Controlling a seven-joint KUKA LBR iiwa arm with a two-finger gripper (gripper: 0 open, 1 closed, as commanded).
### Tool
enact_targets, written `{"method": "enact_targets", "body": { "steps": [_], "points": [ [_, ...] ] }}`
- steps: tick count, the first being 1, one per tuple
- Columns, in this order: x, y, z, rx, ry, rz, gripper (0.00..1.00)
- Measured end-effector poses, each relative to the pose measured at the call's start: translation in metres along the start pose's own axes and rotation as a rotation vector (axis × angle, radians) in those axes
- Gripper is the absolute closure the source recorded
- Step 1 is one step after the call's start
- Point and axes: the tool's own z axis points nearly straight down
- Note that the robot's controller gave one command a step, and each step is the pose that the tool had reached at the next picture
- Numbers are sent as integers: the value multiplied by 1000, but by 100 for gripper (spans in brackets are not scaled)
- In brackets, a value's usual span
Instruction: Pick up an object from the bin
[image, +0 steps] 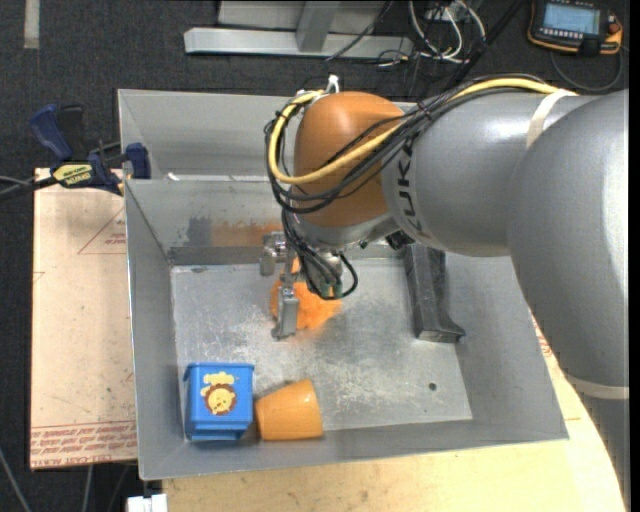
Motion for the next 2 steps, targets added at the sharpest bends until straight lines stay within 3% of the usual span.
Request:
{"method": "enact_targets", "body": {
  "steps": [1,2],
  "points": [
    [-2,-1,-5,-1,-7,2,0],
    [-10,-26,30,-4,-15,-35,0]
  ]
}}
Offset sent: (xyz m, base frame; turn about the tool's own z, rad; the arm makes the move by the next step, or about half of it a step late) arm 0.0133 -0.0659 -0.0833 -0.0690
